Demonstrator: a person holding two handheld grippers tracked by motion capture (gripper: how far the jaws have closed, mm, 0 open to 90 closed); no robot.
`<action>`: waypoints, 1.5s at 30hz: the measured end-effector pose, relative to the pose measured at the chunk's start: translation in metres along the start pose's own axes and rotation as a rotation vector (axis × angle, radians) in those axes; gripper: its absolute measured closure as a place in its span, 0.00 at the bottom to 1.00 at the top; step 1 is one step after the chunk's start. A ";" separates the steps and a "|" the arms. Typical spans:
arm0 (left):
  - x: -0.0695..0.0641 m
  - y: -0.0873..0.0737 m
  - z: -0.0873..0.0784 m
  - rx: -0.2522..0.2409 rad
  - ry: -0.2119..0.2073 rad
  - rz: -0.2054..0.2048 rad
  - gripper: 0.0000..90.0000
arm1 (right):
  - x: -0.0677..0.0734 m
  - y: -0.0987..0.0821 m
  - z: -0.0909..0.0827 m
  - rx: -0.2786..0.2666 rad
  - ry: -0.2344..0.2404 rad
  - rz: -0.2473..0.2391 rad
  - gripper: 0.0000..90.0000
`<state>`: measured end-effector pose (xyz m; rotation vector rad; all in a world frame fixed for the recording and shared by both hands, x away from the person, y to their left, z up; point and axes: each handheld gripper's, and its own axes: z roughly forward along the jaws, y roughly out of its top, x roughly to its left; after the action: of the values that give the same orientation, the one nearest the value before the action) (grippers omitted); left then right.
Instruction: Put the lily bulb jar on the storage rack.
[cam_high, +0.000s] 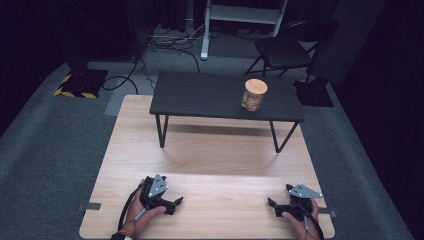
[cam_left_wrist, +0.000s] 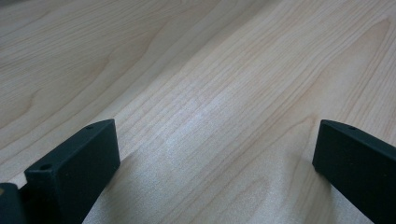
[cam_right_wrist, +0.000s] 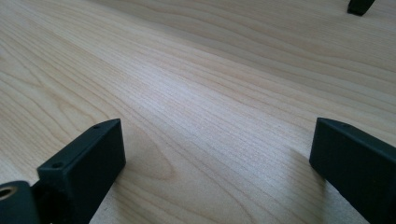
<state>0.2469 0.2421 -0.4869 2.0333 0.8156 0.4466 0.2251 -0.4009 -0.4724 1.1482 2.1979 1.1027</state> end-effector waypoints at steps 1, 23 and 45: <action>0.000 0.000 0.000 0.000 0.000 0.000 0.01 | 0.000 -0.003 0.000 -0.013 0.001 -0.002 0.03; 0.000 0.000 0.000 0.000 0.000 0.000 0.01 | 0.001 -0.009 0.001 -0.035 -0.018 0.006 0.02; 0.000 0.000 0.000 0.000 0.000 -0.001 0.01 | 0.001 -0.009 0.001 -0.034 -0.014 0.005 0.01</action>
<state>0.2469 0.2421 -0.4870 2.0329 0.8161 0.4464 0.2211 -0.4031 -0.4802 1.1441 2.1589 1.1268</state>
